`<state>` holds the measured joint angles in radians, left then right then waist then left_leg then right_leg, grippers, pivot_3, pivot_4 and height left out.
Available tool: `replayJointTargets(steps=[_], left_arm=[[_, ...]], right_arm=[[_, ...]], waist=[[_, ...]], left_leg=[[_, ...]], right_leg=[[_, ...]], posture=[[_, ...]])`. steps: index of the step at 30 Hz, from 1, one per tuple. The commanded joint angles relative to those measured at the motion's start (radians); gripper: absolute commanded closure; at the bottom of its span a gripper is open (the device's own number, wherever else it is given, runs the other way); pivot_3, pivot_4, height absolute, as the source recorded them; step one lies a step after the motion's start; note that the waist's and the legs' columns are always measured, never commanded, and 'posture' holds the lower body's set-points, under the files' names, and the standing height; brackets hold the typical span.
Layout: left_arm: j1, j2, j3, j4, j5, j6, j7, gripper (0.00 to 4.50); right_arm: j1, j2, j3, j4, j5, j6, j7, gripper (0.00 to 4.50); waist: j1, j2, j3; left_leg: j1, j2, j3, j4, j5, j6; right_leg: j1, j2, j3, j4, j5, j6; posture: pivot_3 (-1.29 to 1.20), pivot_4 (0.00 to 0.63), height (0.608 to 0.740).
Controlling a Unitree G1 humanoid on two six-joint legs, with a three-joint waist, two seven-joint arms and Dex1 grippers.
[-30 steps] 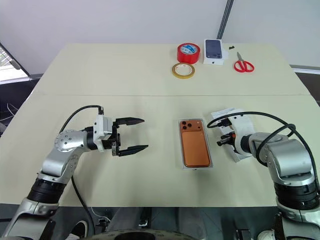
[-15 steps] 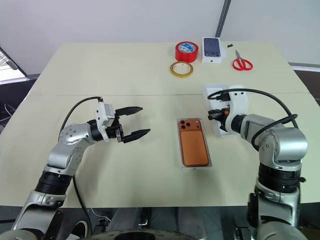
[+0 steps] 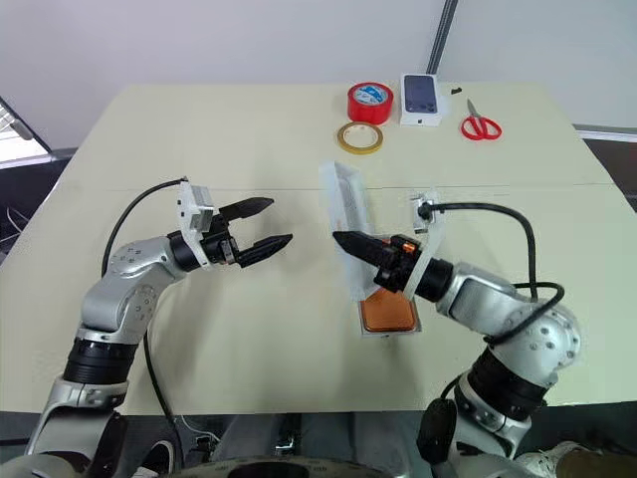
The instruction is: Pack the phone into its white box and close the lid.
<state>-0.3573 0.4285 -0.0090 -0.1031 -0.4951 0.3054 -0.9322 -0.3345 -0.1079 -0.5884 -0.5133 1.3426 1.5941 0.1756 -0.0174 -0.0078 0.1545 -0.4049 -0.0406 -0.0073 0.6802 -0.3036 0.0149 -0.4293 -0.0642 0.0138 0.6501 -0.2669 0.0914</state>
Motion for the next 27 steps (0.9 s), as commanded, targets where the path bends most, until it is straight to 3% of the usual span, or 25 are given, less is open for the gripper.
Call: replayJointTargets(steps=[1,4,9,15,27], left_arm=[[0.022,-0.001,0.006,-0.072,-0.04,0.022,-0.001,0.52],[0.028,-0.002,0.003,-0.086,-0.047,0.033,-0.001,1.8],[0.048,0.009,-0.013,-0.106,-0.045,0.032,-0.022,4.34],[0.058,-0.013,-0.019,-0.136,-0.046,0.047,0.015,4.43],[0.089,-0.05,-0.13,-0.133,0.002,0.025,-0.008,4.43]], right_arm=[[0.172,-0.15,0.152,0.021,0.408,-0.182,-0.225,4.5],[0.23,-0.303,0.292,0.002,0.619,-0.389,-0.322,4.5],[0.248,-0.348,0.405,0.026,0.63,-0.583,-0.366,4.5],[0.177,-0.297,0.486,0.008,0.63,-0.698,-0.403,4.5],[0.264,-0.362,0.524,0.076,0.63,-0.669,-0.385,4.5]], waist=[[0.005,0.001,0.0],[0.001,0.001,0.001],[-0.001,0.0,0.001],[0.003,0.0,0.001],[0.003,0.0,0.001]], left_leg=[[0.0,0.0,0.0,0.0,0.0,0.0],[0.0,0.0,0.001,0.002,0.0,0.001],[0.001,0.002,0.001,0.002,0.0,0.001],[0.0,0.002,0.001,0.003,0.0,0.001],[0.0,0.002,0.001,0.003,0.0,0.002]], right_leg=[[0.0,0.0,0.0,0.0,0.0,0.0],[0.002,0.0,0.0,-0.002,0.0,0.0],[0.002,0.002,0.0,-0.002,0.0,0.0],[0.002,0.002,0.0,-0.002,0.0,0.0],[0.002,0.002,0.0,-0.003,0.0,0.0]], posture=[[0.0,0.15,0.74],[0.0,0.15,0.74],[0.0,0.15,0.74],[0.0,0.15,0.74],[0.0,0.15,0.74]])
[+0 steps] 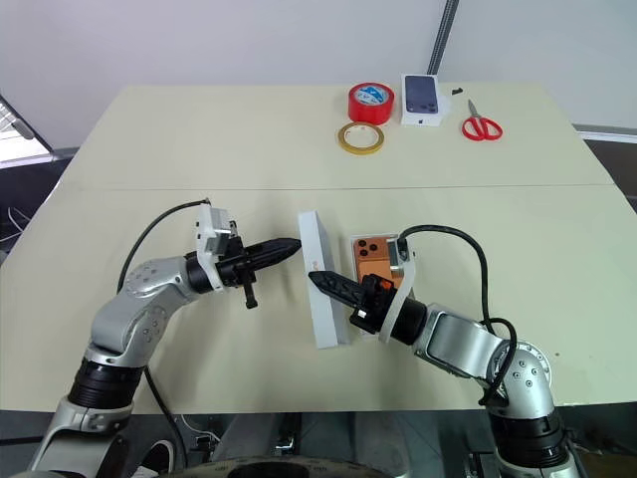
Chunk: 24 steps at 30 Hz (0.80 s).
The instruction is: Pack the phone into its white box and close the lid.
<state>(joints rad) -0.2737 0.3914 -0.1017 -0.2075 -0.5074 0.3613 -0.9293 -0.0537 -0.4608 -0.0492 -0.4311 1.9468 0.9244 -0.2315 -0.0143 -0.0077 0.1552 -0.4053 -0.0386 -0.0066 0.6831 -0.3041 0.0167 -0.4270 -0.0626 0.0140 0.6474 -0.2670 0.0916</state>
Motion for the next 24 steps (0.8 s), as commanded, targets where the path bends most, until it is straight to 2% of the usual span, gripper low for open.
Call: replayJointTargets(steps=[1,4,7,8,9,10,12,16,20,22,24], left_arm=[[0.015,-0.015,-0.061,-0.023,0.027,-0.037,-0.023,4.43],[0.04,-0.016,-0.125,0.012,0.062,-0.066,-0.07,4.43],[0.021,-0.064,-0.145,0.067,0.072,-0.088,-0.065,4.43],[0.013,-0.074,-0.15,0.08,0.079,-0.097,-0.069,4.5],[0.001,-0.088,-0.155,0.096,0.083,-0.099,-0.07,4.5],[-0.008,-0.1,-0.158,0.108,0.087,-0.101,-0.069,4.5],[-0.031,-0.129,-0.168,0.149,0.102,-0.121,-0.068,4.5],[-0.064,-0.185,-0.182,0.212,0.121,-0.146,-0.073,4.5],[-0.105,-0.254,-0.208,0.293,0.144,-0.187,-0.08,4.5],[-0.127,-0.286,-0.218,0.336,0.154,-0.207,-0.081,4.5],[-0.144,-0.315,-0.223,0.368,0.158,-0.216,-0.082,4.5]], right_arm=[[-0.021,-0.011,-0.023,0.009,0.025,0.008,0.027,4.5],[-0.031,-0.013,-0.047,0.054,0.025,0.031,0.041,4.5],[-0.038,-0.011,-0.061,0.084,0.025,0.05,0.054,4.5],[-0.041,-0.008,-0.063,0.089,0.025,0.054,0.055,3.91],[-0.044,0.001,-0.068,0.098,0.025,0.059,0.061,3.63],[-0.048,0.006,-0.074,0.103,0.025,0.066,0.073,3.05],[-0.058,-0.006,-0.087,0.103,0.025,0.058,0.055,2.18],[-0.066,-0.11,-0.143,0.129,0.025,0.053,0.038,0.17],[-0.017,-0.264,-0.263,0.145,0.02,0.057,0.106,0.08],[0.039,-0.355,-0.322,0.12,-0.066,0.096,0.203,0.08],[0.086,-0.408,-0.388,0.136,-0.084,0.116,0.287,0.08]], waist=[[0.0,0.0,0.0],[0.002,0.0,0.0],[0.004,0.0,0.0],[0.005,0.0,0.0],[0.004,0.0,0.0],[0.004,0.0,0.0],[0.005,0.0,0.0],[0.008,0.0,0.0],[0.019,0.0,0.0],[0.023,0.0,0.0],[0.026,0.0,0.0]], left_leg=[[0.0,0.0,0.0,0.0,0.0,0.0],[0.0,0.0,0.0,0.0,0.0,0.0],[0.0,0.0,0.0,0.0,0.0,0.0],[0.0,0.0,0.0,0.0,0.0,0.0],[0.0,0.0,0.0,0.0,0.0,0.0],[0.0,0.0,0.0,0.0,0.0,0.0],[-0.001,0.0,0.0,0.0,0.0,0.0],[-0.001,0.0,0.0,0.001,0.0,0.0],[-0.002,-0.001,0.0,0.001,0.0,0.001],[-0.001,0.0,0.0,0.001,0.0,0.001],[-0.001,0.0,0.001,0.001,0.0,0.001]], right_leg=[[0.0,0.0,0.0,0.0,0.0,0.0],[0.0,0.0,0.0,0.0,0.0,0.0],[0.0,0.0,0.0,0.0,0.0,0.0],[0.0,0.0,0.0,0.0,0.0,0.0],[0.0,0.0,0.0,0.0,0.0,0.0],[0.0,0.0,0.0,-0.001,0.0,0.0],[0.0,0.0,0.0,0.0,0.0,0.0],[0.0,0.0,0.0,-0.001,0.0,0.0],[0.0,0.0,0.0,-0.001,0.0,0.0],[0.0,0.0,0.0,-0.002,0.0,0.0],[0.0,0.001,0.0,-0.001,0.0,0.0]], posture=[[0.0,0.15,0.74],[0.0,0.15,0.74],[0.0,0.15,0.74],[0.0,0.15,0.74],[0.0,0.15,0.74],[0.0,0.15,0.74],[0.0,0.15,0.74],[0.0,0.15,0.74],[0.0,0.15,0.74],[0.0,0.15,0.74],[0.0,0.15,0.74]])
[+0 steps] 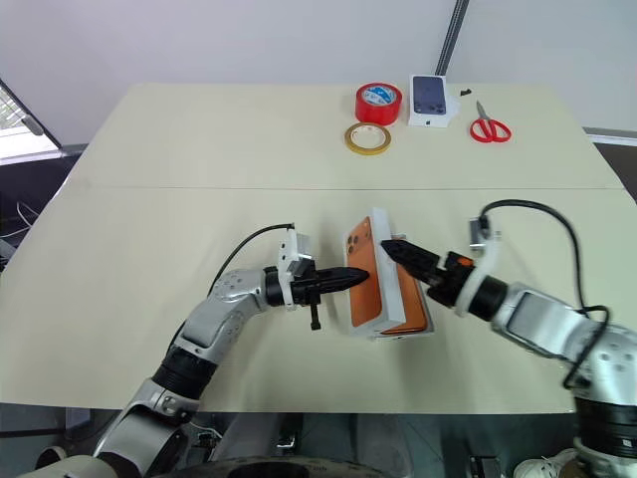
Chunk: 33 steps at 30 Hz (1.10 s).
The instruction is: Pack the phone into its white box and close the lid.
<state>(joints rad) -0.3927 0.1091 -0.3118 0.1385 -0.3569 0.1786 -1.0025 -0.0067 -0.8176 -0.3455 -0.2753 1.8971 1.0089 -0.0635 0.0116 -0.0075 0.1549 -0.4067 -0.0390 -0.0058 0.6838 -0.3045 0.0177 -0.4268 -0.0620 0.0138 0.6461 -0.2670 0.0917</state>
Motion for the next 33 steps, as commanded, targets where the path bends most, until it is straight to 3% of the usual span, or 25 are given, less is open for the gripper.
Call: replayJointTargets(steps=[1,6,8,10,13,16,20,25,33], left_arm=[[-0.029,-0.041,-0.016,0.033,0.011,-0.039,-0.012,4.5],[-0.042,-0.055,-0.007,0.054,0.014,-0.042,-0.02,4.5],[-0.041,-0.045,0.007,0.038,0.002,-0.023,-0.022,4.5],[-0.038,-0.025,0.021,0.011,-0.006,-0.01,-0.024,4.5],[-0.037,0.028,0.057,-0.032,-0.012,0.019,-0.011,4.5],[-0.048,0.088,0.11,-0.047,-0.008,0.049,0.019,4.5],[-0.075,0.127,0.158,-0.02,-0.01,0.074,0.048,4.5],[-0.099,0.134,0.1,0.059,0.051,0.11,0.047,4.5],[-0.122,0.123,0.038,0.073,0.063,0.178,-0.013,4.5]], right_arm=[[0.055,-0.074,-0.115,-0.016,-0.074,0.033,0.159,0.08],[0.042,-0.106,-0.124,0.004,-0.418,-0.093,0.282,0.08],[0.012,-0.089,-0.066,-0.005,-0.576,-0.16,0.287,0.58],[0.005,-0.094,0.016,-0.033,-0.782,-0.262,0.33,1.35],[0.016,-0.096,0.147,-0.078,-1.061,-0.422,0.398,2.9],[0.0,-0.05,0.218,-0.093,-1.208,-0.505,0.411,4.47],[-0.004,-0.009,0.282,-0.11,-1.351,-0.565,0.439,4.47],[0.01,0.016,0.309,-0.136,-1.438,-0.589,0.493,4.47],[0.021,0.033,0.296,-0.173,-1.484,-0.576,0.554,4.47]], waist=[[-0.001,0.0,0.0],[-0.002,0.0,0.0],[-0.002,0.0,0.0],[-0.002,0.0,0.0],[0.0,0.0,0.0],[-0.001,0.0,0.0],[0.002,0.0,0.0],[0.002,0.0,0.0],[0.001,0.0,0.0]], left_leg=[[0.0,0.0,0.0,0.0,0.0,0.0],[0.001,0.0,0.001,0.0,0.0,0.0],[0.001,0.0,0.001,0.0,0.0,0.0],[0.001,0.0,0.001,0.001,0.0,0.0],[0.001,0.0,0.001,0.0,0.0,0.0],[0.001,0.0,0.001,0.0,0.0,0.0],[0.001,0.0,0.0,0.001,0.001,-0.001],[0.001,-0.001,0.0,0.001,0.001,-0.001],[0.002,-0.001,0.0,0.001,0.001,-0.001]], right_leg=[[0.0,0.0,0.0,0.0,0.0,0.0],[0.0,0.001,0.0,0.001,0.0,0.0],[0.0,0.001,0.0,0.001,0.0,0.0],[0.0,0.001,0.0,0.001,0.0,0.0],[0.0,0.001,0.0,0.001,0.0,0.0],[0.0,0.001,0.0,0.001,0.0,0.0],[0.0,0.001,0.0,0.002,0.0,0.0],[0.0,0.001,0.0,0.001,0.0,0.0],[0.0,0.001,0.0,0.002,0.0,0.0]], posture=[[0.0,0.15,0.74],[0.0,0.15,0.74],[0.0,0.15,0.74],[0.0,0.15,0.74],[0.0,0.15,0.74],[0.0,0.15,0.74],[0.0,0.15,0.74],[0.0,0.15,0.74],[0.0,0.15,0.74]])
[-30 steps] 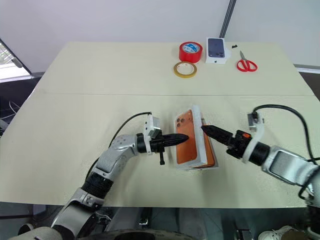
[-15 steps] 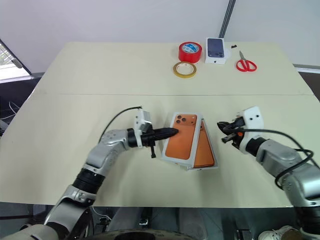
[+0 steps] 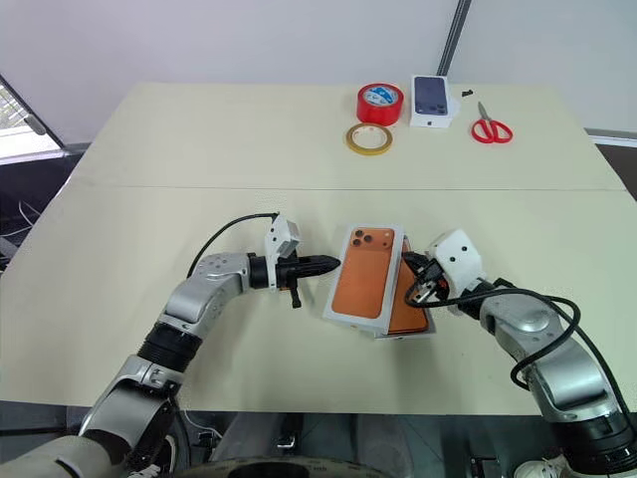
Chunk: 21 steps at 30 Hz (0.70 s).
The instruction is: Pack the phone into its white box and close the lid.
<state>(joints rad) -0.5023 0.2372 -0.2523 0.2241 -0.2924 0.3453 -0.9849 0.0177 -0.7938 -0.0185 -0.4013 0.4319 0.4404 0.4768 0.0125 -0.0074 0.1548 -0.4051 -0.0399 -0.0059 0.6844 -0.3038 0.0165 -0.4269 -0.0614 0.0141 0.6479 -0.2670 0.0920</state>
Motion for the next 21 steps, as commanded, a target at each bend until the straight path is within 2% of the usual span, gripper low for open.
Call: replayJointTargets(steps=[1,6,9,14,18,21], left_arm=[[-0.017,-0.01,-0.022,-0.009,-0.003,0.014,-0.035,4.5],[-0.048,-0.041,-0.015,0.007,0.001,0.035,-0.018,4.5],[-0.051,0.003,0.017,0.004,-0.01,0.039,-0.047,4.5],[-0.069,0.067,-0.006,0.014,0.025,0.003,-0.09,4.5],[-0.052,0.079,-0.024,0.006,0.044,-0.005,-0.096,4.5],[-0.038,0.052,-0.043,-0.001,0.048,0.01,-0.089,4.5]], right_arm=[[-0.002,0.01,-0.03,-0.049,-0.027,-0.009,0.019,4.47],[0.006,0.009,-0.038,-0.052,-0.056,-0.01,0.042,4.47],[0.011,0.018,-0.051,-0.057,-0.065,-0.005,0.042,4.47],[0.005,0.034,-0.053,-0.046,-0.086,-0.003,0.049,4.47],[0.0,0.037,-0.048,-0.053,-0.1,-0.003,0.066,4.47],[-0.003,0.037,-0.045,-0.045,-0.113,-0.006,0.082,4.47]], waist=[[0.0,0.0,0.0],[0.0,0.0,0.0],[-0.002,0.0,0.0],[-0.003,0.0,0.0],[0.001,0.0,0.0],[0.0,0.0,0.0]], left_leg=[[0.0,0.0,0.0,0.0,0.0,0.0],[0.0,0.0,0.0,0.0,0.0,0.0],[0.0,0.0,0.0,0.0,0.0,0.0],[0.001,0.0,0.0,0.0,0.001,-0.001],[0.001,0.0,0.0,0.0,0.001,-0.001],[0.001,0.0,0.0,0.0,0.001,-0.001]], right_leg=[[0.0,0.0,0.0,0.0,0.0,0.0],[0.0,0.0,0.0,0.0,0.0,0.0],[0.0,0.0,0.0,0.0,0.0,0.0],[0.0,0.0,0.0,0.002,0.0,0.0],[0.0,0.0,0.0,0.002,0.0,0.0],[0.0,0.0,0.0,0.002,0.0,0.0]], posture=[[0.0,0.15,0.74],[0.0,0.15,0.74],[0.0,0.15,0.74],[0.0,0.15,0.74],[0.0,0.15,0.74],[0.0,0.15,0.74]])
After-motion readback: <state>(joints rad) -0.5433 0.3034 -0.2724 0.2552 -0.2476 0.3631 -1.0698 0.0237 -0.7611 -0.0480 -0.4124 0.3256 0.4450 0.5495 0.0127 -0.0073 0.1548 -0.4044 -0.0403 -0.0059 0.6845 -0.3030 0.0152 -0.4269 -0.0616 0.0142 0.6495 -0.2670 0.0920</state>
